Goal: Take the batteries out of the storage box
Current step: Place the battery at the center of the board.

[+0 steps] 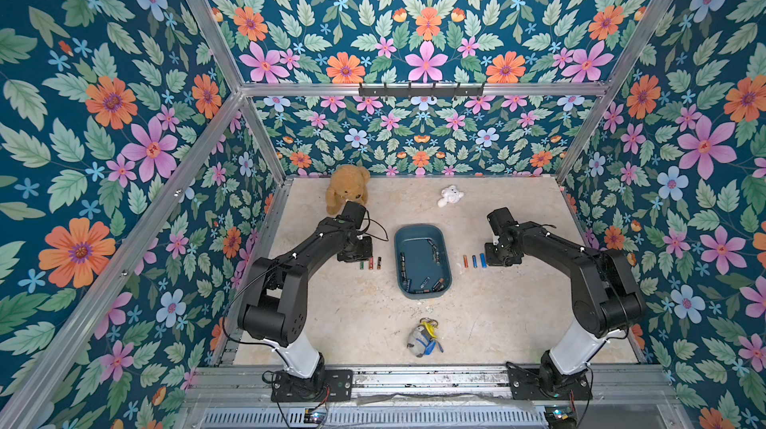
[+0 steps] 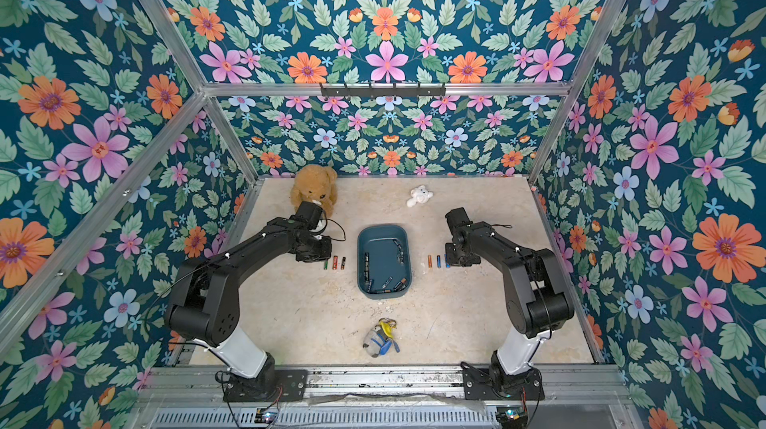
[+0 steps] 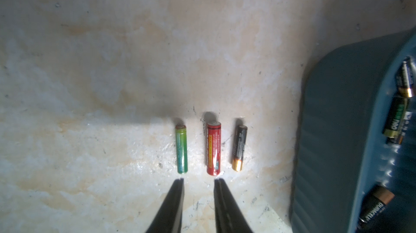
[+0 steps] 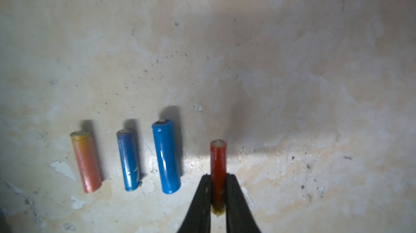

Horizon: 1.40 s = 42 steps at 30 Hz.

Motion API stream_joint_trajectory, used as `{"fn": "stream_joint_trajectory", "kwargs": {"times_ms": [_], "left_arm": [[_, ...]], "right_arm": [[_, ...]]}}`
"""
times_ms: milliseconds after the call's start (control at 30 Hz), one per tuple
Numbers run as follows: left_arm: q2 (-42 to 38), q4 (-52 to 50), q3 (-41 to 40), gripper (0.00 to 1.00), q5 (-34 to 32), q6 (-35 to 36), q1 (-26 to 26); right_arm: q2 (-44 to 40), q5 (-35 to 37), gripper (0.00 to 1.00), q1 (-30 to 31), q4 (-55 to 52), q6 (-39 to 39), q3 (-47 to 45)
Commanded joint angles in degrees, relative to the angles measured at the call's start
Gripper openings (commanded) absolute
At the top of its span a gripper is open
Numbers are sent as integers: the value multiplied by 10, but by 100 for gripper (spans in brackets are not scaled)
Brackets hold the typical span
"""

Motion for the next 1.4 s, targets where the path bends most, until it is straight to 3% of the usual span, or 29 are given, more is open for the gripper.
{"fn": "stream_joint_trajectory", "kwargs": {"times_ms": [0,800,1367], "left_arm": [[-1,2,2,30,-1,-6,-1],[1,0,1,30,-3,-6,-3],[0,-3,12,30,-2,-5,-4]], "right_arm": [[6,-6,16,1,9,-10,2],[38,-14,17,1,12,-15,6],[28,-3,23,1,1,-14,17]]}}
